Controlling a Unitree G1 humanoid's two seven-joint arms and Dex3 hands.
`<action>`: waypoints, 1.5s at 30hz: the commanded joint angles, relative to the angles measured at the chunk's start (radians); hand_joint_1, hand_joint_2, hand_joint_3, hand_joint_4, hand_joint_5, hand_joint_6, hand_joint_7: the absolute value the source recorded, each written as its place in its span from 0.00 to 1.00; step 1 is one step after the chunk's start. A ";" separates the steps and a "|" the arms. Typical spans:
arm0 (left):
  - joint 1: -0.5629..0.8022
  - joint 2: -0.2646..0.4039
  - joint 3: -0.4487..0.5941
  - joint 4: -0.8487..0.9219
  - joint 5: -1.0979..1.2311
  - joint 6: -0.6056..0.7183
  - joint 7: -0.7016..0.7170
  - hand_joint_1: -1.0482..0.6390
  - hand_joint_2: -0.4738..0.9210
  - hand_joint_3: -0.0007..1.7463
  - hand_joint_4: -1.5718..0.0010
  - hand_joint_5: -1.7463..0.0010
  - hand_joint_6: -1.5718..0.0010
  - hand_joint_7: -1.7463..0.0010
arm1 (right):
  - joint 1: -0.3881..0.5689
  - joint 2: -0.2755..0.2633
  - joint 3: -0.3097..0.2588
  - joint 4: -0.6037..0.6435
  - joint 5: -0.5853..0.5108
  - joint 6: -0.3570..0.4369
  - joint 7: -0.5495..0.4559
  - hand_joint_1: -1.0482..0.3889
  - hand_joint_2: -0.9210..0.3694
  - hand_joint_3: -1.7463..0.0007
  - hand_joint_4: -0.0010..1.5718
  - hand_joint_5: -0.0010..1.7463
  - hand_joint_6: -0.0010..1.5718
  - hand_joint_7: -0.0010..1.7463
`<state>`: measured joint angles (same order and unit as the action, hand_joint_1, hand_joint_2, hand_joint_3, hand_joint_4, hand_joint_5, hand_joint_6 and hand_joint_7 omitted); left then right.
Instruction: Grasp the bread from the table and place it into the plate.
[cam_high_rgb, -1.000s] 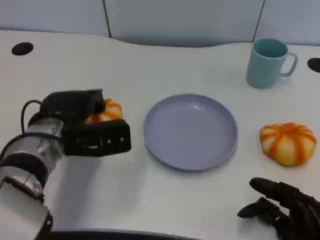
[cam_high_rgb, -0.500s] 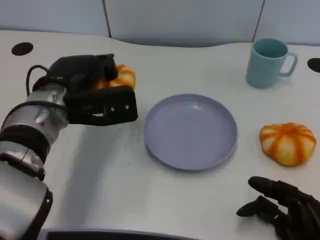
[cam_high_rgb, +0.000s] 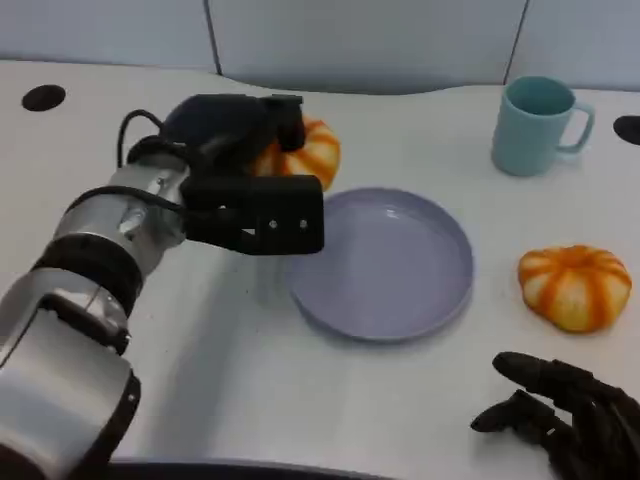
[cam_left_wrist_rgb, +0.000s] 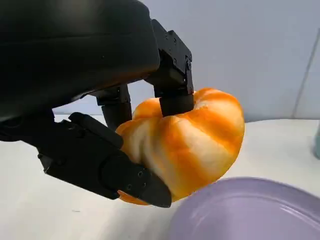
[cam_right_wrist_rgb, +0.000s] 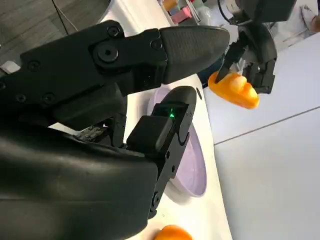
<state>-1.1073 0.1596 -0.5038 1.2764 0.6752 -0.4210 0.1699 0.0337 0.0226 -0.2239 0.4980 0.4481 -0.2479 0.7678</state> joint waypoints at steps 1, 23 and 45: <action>-0.038 -0.025 -0.007 -0.008 -0.001 -0.020 -0.013 0.59 0.97 0.12 0.48 0.00 0.60 0.00 | 0.007 -0.015 0.002 0.018 -0.002 0.005 -0.001 0.18 0.00 0.84 0.40 0.63 0.64 0.07; -0.032 -0.115 -0.097 0.020 0.055 -0.067 -0.018 0.56 0.72 0.42 0.48 0.00 0.60 0.00 | 0.027 0.004 0.021 -0.019 0.005 0.016 -0.014 0.18 0.00 0.85 0.40 0.63 0.63 0.08; -0.042 -0.159 -0.136 0.043 0.084 -0.026 -0.139 0.38 0.94 0.05 0.70 0.16 0.75 0.10 | 0.051 0.019 0.035 -0.051 0.013 0.024 -0.016 0.18 0.00 0.85 0.39 0.63 0.63 0.09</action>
<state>-1.1191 -0.0028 -0.6512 1.3161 0.7745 -0.4460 0.0649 0.0714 0.0444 -0.1869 0.4483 0.4489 -0.2358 0.7578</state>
